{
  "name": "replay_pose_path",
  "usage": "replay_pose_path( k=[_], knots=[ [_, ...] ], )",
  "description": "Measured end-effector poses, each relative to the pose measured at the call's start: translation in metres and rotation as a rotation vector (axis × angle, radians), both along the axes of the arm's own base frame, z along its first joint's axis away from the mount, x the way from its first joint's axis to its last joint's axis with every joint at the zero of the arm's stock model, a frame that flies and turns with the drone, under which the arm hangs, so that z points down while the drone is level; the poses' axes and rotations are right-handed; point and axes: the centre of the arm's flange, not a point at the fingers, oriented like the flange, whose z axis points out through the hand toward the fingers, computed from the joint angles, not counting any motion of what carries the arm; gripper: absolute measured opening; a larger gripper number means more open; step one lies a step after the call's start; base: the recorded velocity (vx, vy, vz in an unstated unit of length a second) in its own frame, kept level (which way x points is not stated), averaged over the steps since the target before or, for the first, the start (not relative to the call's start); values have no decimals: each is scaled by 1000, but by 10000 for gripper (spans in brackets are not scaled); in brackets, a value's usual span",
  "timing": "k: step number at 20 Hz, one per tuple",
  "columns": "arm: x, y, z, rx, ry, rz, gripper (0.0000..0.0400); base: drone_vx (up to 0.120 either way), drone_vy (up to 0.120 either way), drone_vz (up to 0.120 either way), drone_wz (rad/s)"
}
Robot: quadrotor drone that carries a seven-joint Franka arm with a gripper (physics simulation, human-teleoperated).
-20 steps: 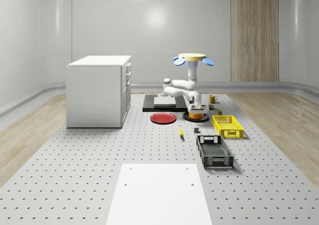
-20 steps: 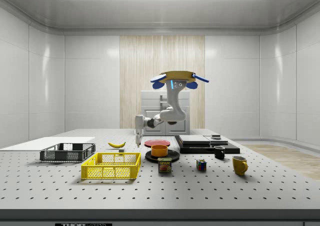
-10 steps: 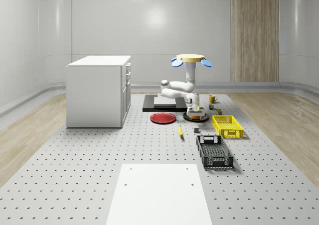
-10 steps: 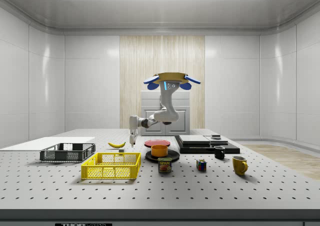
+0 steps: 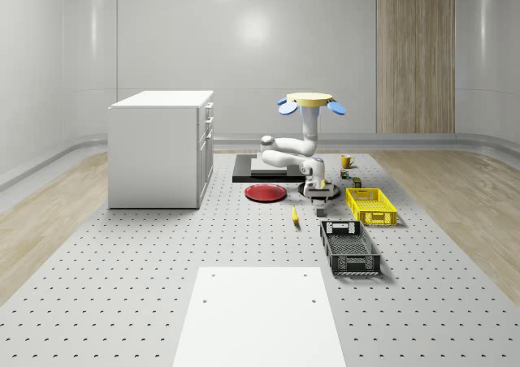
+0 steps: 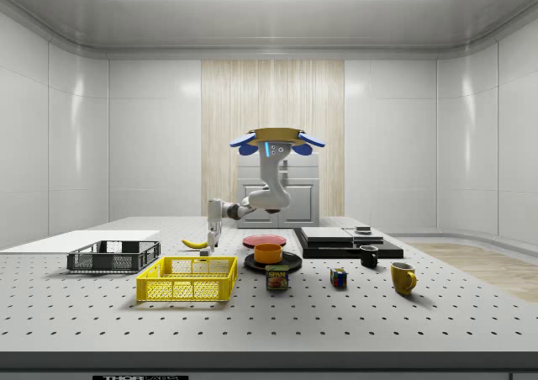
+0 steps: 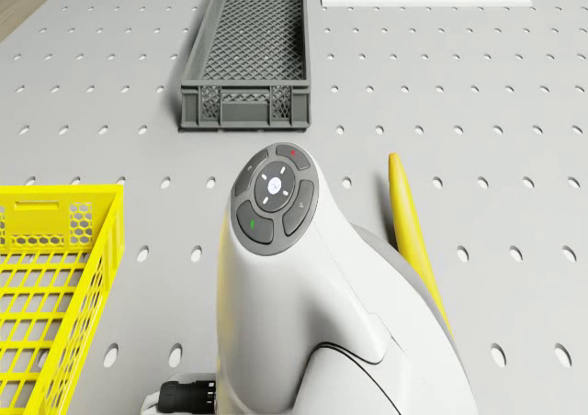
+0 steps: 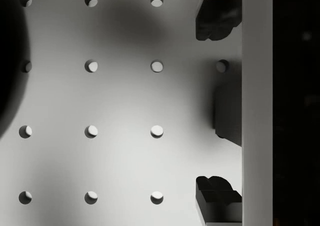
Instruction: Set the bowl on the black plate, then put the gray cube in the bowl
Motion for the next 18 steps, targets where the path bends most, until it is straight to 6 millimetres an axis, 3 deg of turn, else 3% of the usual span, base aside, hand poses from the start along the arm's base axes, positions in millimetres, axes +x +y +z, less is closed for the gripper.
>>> replay_pose_path(
  k=[9,18],
  knots=[
    [0,0,0,0,0,0,400,120,4,0,0],
    [0,0,20,0,0,0,400,0,0,0,0]
  ],
)
